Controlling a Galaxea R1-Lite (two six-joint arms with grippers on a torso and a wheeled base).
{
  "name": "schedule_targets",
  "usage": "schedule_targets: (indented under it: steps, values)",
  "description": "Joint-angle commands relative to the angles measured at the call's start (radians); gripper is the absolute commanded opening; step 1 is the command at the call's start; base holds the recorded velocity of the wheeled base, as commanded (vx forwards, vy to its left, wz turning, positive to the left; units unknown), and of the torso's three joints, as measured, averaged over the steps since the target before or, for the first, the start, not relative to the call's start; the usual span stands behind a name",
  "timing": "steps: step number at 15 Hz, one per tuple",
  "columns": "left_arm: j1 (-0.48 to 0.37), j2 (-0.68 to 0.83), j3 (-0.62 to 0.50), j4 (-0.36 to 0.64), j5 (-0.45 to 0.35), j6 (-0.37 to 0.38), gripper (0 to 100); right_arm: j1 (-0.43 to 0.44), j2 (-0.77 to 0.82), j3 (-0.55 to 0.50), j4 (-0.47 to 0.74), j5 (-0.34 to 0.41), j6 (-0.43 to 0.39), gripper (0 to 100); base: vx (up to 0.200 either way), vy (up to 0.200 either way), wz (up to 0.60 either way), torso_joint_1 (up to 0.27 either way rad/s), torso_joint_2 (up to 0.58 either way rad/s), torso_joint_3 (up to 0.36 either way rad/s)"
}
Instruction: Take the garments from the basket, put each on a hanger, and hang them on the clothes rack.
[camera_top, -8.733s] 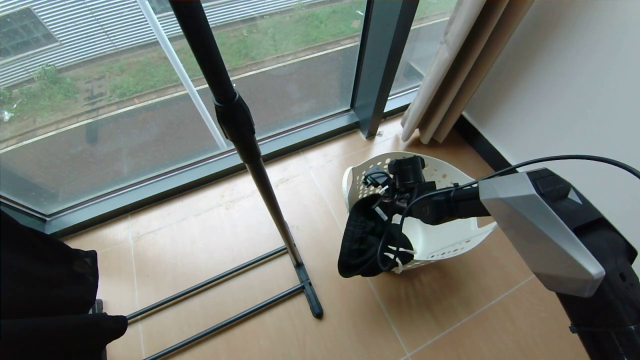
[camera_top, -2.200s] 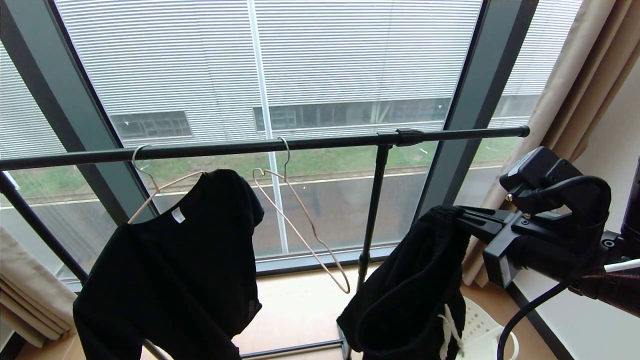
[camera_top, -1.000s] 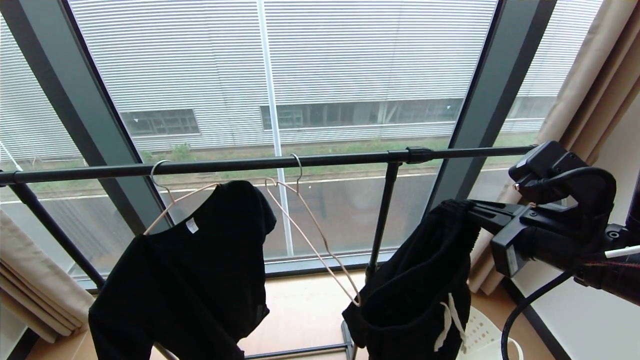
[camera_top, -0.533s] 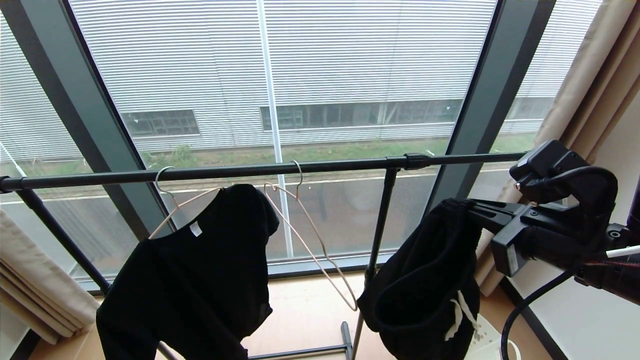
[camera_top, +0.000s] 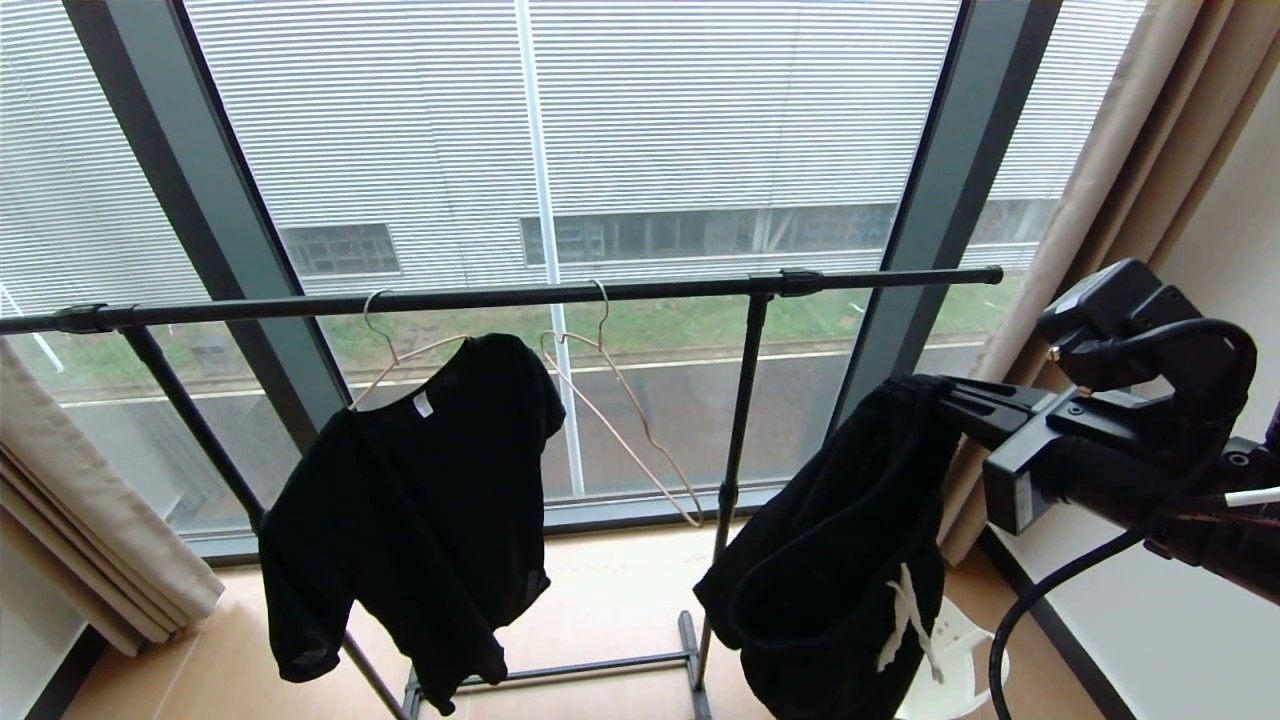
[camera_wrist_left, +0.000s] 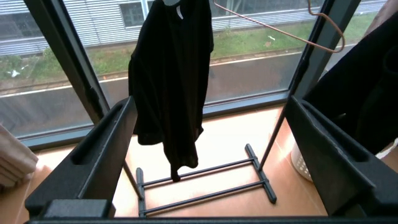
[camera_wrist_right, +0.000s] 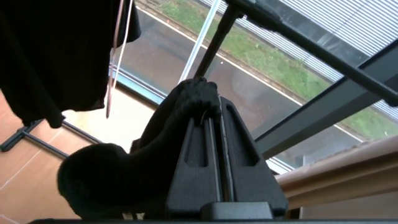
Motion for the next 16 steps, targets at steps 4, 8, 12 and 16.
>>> schedule_targets:
  steps: [4, 8, 12, 16]
  values:
    - [0.0, 0.001, 0.0, 0.0, 0.002, -0.002, 100, -0.004, 0.012, 0.023, -0.01, -0.001, -0.003, 0, 0.0, 0.0, 0.0, 0.0, 0.0, 0.0]
    - [0.0, 0.001, -0.015, 0.019, 0.009, 0.033, 100, -0.002, -0.04, 0.043, 0.006, 0.002, -0.037, 0, 0.0, 0.0, 0.0, 0.0, 0.0, 0.0]
    - [0.011, 0.346, -0.223, 0.068, -0.012, -0.012, 100, 0.106, -0.096, -0.034, 0.207, 0.004, 0.011, 0, 0.0, 0.0, 0.0, 0.0, 0.0, 0.0]
    - [-0.054, 0.741, -0.377, 0.051, -0.072, -0.036, 100, 0.18, -0.048, -0.135, 0.306, 0.004, 0.129, 0, 0.0, 0.0, 0.0, 0.0, 0.0, 0.0]
